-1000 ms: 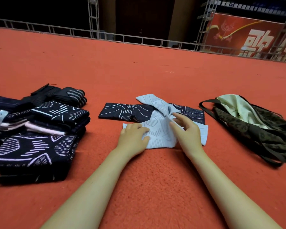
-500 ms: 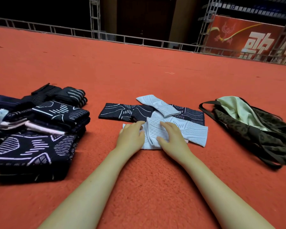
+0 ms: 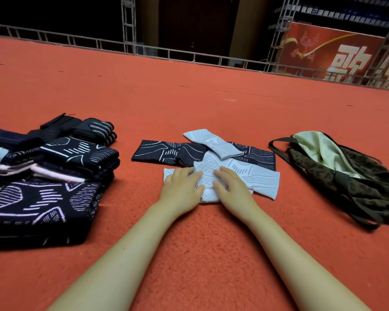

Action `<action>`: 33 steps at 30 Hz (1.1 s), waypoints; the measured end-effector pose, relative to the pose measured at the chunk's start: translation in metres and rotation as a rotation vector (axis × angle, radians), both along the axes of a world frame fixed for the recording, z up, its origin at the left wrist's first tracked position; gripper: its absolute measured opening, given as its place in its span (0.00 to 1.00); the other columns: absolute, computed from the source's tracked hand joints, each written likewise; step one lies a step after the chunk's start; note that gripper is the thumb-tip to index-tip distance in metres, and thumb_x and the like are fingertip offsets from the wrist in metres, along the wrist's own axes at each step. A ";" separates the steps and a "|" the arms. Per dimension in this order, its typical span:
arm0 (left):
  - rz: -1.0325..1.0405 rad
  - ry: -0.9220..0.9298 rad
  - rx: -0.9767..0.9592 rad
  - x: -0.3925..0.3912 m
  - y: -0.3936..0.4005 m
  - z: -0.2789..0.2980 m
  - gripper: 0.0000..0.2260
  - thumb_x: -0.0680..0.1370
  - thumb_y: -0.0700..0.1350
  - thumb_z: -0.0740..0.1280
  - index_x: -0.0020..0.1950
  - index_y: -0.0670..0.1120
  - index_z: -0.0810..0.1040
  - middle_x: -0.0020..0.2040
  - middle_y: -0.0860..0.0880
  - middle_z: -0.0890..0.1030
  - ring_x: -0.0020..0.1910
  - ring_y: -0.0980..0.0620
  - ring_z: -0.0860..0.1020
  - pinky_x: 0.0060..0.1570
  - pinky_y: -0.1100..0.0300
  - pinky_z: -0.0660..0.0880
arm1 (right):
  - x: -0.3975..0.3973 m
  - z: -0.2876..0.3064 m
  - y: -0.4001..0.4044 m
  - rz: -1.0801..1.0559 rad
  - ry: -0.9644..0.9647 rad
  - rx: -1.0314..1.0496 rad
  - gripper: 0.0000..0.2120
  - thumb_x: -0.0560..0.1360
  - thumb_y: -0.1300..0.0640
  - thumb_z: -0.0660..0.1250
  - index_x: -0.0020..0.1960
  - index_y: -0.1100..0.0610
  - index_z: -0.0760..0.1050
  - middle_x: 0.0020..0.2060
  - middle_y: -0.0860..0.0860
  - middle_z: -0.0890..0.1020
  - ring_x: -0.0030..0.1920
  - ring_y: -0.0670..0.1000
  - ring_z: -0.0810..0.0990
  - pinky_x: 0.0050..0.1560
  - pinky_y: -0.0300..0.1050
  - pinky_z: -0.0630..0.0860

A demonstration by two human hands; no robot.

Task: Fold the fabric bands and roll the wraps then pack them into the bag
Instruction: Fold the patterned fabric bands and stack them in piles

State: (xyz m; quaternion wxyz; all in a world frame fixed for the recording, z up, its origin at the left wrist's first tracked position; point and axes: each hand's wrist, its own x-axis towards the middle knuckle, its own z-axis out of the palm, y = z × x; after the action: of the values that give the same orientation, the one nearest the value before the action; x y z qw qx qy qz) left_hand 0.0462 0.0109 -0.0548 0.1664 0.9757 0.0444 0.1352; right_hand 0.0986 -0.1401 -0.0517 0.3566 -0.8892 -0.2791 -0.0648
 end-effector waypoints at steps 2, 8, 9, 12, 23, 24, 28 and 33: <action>-0.008 -0.022 -0.013 -0.001 0.000 0.001 0.22 0.80 0.53 0.57 0.74 0.52 0.63 0.72 0.50 0.63 0.72 0.50 0.58 0.69 0.52 0.55 | 0.002 0.004 -0.001 -0.074 0.075 0.152 0.20 0.76 0.60 0.65 0.67 0.59 0.71 0.62 0.53 0.75 0.60 0.49 0.74 0.58 0.31 0.65; -0.022 -0.160 -0.179 0.002 0.000 0.002 0.21 0.76 0.51 0.66 0.68 0.51 0.72 0.63 0.51 0.69 0.63 0.51 0.63 0.63 0.57 0.65 | 0.002 0.011 -0.005 -0.045 0.445 0.478 0.22 0.73 0.62 0.68 0.67 0.55 0.71 0.38 0.47 0.76 0.32 0.42 0.75 0.29 0.37 0.71; -0.028 -0.185 -0.257 0.003 -0.002 0.004 0.20 0.75 0.50 0.68 0.66 0.50 0.74 0.59 0.51 0.70 0.60 0.52 0.66 0.60 0.59 0.66 | 0.001 0.012 -0.004 -0.026 0.472 0.552 0.22 0.73 0.62 0.68 0.66 0.55 0.72 0.38 0.48 0.77 0.31 0.41 0.75 0.28 0.37 0.72; -0.074 -0.192 -0.575 0.003 -0.011 0.009 0.19 0.72 0.42 0.71 0.63 0.49 0.77 0.52 0.50 0.73 0.45 0.55 0.73 0.51 0.64 0.69 | -0.004 0.019 -0.005 0.035 0.501 0.763 0.25 0.66 0.57 0.68 0.63 0.56 0.75 0.44 0.55 0.80 0.42 0.48 0.78 0.43 0.41 0.75; 0.030 -0.055 -1.430 0.005 -0.022 0.019 0.20 0.76 0.63 0.55 0.55 0.53 0.79 0.57 0.45 0.81 0.57 0.48 0.78 0.63 0.49 0.71 | -0.020 0.018 0.007 0.153 0.169 0.317 0.16 0.67 0.57 0.64 0.52 0.42 0.78 0.50 0.48 0.76 0.54 0.43 0.73 0.50 0.31 0.69; 0.048 -0.078 -1.469 0.005 -0.020 0.020 0.19 0.79 0.60 0.54 0.54 0.52 0.79 0.58 0.44 0.80 0.58 0.47 0.78 0.64 0.49 0.70 | -0.022 0.017 0.008 0.153 0.166 0.310 0.17 0.66 0.55 0.64 0.53 0.43 0.78 0.52 0.48 0.74 0.56 0.42 0.72 0.50 0.29 0.67; 0.048 -0.157 -1.470 0.007 -0.009 0.020 0.14 0.82 0.47 0.55 0.62 0.45 0.74 0.58 0.45 0.78 0.51 0.50 0.78 0.54 0.56 0.75 | -0.023 0.013 0.009 0.102 0.234 0.300 0.29 0.69 0.59 0.74 0.68 0.49 0.69 0.59 0.46 0.70 0.60 0.41 0.71 0.60 0.35 0.68; 0.229 -0.081 -0.405 0.006 0.008 0.007 0.23 0.78 0.42 0.58 0.74 0.45 0.61 0.68 0.43 0.69 0.68 0.42 0.65 0.66 0.52 0.62 | -0.025 0.015 0.011 0.089 0.472 0.396 0.21 0.75 0.57 0.69 0.62 0.44 0.63 0.46 0.42 0.78 0.43 0.41 0.79 0.41 0.32 0.74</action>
State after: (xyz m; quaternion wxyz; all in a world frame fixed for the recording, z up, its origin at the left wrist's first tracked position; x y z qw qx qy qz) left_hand 0.0518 0.0191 -0.0481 0.3439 0.9049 0.1740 0.1807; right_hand 0.0733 -0.1292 -0.0371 0.5804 -0.7799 -0.2090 0.1060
